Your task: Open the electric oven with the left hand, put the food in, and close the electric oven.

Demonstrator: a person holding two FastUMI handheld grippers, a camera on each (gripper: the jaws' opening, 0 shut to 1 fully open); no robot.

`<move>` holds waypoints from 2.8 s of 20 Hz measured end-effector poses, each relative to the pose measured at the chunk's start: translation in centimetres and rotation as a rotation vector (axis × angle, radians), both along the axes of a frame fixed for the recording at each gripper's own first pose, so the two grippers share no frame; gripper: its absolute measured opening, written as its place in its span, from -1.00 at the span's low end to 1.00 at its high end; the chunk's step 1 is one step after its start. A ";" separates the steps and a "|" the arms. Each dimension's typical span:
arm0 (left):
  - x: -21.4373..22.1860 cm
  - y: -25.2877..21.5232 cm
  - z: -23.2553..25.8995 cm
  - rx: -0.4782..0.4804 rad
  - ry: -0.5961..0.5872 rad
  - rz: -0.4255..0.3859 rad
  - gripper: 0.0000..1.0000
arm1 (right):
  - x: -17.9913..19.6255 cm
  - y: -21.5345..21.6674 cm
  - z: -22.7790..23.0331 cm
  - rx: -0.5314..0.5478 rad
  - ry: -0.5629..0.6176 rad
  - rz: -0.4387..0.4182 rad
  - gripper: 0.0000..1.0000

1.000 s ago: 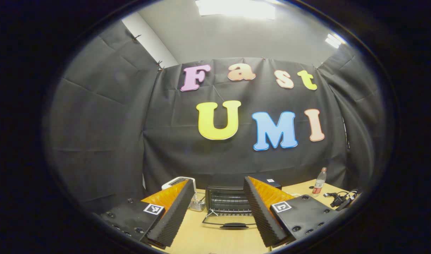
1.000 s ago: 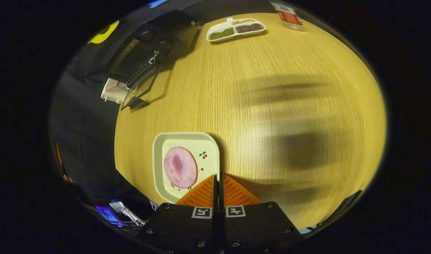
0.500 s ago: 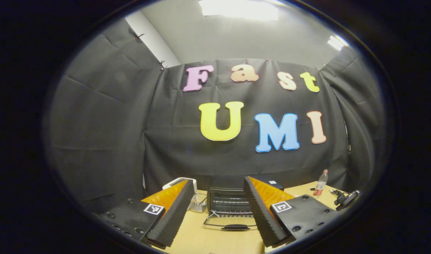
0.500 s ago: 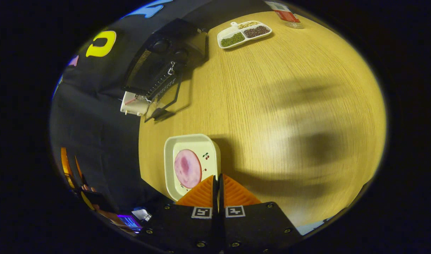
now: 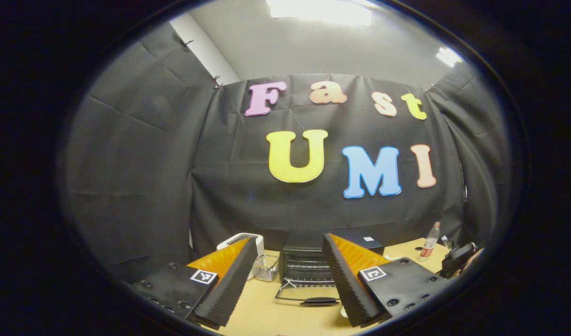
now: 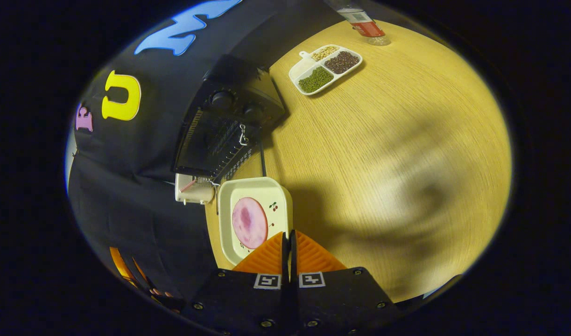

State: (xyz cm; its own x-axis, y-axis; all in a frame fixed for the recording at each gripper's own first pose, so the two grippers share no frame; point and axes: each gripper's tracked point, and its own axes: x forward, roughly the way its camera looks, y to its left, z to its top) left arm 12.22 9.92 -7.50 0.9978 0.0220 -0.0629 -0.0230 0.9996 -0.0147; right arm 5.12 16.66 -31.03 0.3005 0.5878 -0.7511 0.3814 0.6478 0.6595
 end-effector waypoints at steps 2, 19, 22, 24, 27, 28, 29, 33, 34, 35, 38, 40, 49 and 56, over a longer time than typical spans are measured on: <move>0.8 0.9 -0.4 -0.005 0.003 0.003 0.99 | 1.4 1.4 -0.1 0.002 -0.003 -0.060 -1.00; 6.4 8.3 -4.0 -0.003 0.055 0.019 0.86 | 13.4 12.4 -1.3 0.121 0.030 -0.542 -1.00; 6.5 9.0 -4.6 -0.001 0.070 0.020 0.91 | 15.7 13.0 -1.7 0.133 0.019 -0.618 -1.00; 6.3 9.5 -5.1 0.009 0.086 0.024 0.91 | 17.0 13.5 -1.7 0.132 0.000 -0.651 -1.00; 5.7 10.1 -5.9 0.006 0.105 0.040 0.91 | 18.6 14.1 -1.8 0.137 -0.020 -0.689 -0.99; 5.4 10.5 -6.1 0.005 0.110 0.050 0.90 | 19.1 14.1 -2.0 0.129 -0.031 -0.704 -0.99; 5.3 10.8 -6.2 0.007 0.117 0.059 0.90 | 19.5 14.2 -2.0 0.121 -0.039 -0.719 -0.99; 4.6 11.5 -6.2 0.027 0.123 0.079 0.99 | 20.7 14.8 -2.1 0.134 -0.063 -0.733 -0.93; 4.9 11.5 -6.2 0.030 0.123 0.082 0.91 | 20.5 14.7 -2.4 0.104 -0.062 -0.722 -0.88; 4.9 11.6 -6.2 0.031 0.123 0.083 1.00 | 20.6 15.0 -2.0 0.103 -0.092 -0.717 -0.87; 5.1 10.7 -6.0 0.032 0.120 0.076 0.99 | 20.9 15.5 -0.4 0.154 -0.171 -0.671 -0.62; 4.9 10.1 -6.0 0.032 0.120 0.064 0.99 | 20.5 15.5 0.5 0.163 -0.201 -0.627 0.28; 4.4 5.4 -7.0 -0.003 0.139 0.002 0.91 | 14.0 12.9 5.0 0.000 -0.403 -0.264 0.96; 3.4 1.0 -9.5 -0.030 0.193 -0.053 0.90 | 11.1 6.8 10.6 -0.171 -0.660 -0.094 0.95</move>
State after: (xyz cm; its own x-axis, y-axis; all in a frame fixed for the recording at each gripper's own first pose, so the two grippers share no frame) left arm 15.63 10.96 -17.01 0.9668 -0.0350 -0.2529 0.0244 0.9987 -0.0448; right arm 16.23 23.47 -20.40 0.7711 0.4259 -0.4733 -0.0050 0.7473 0.6644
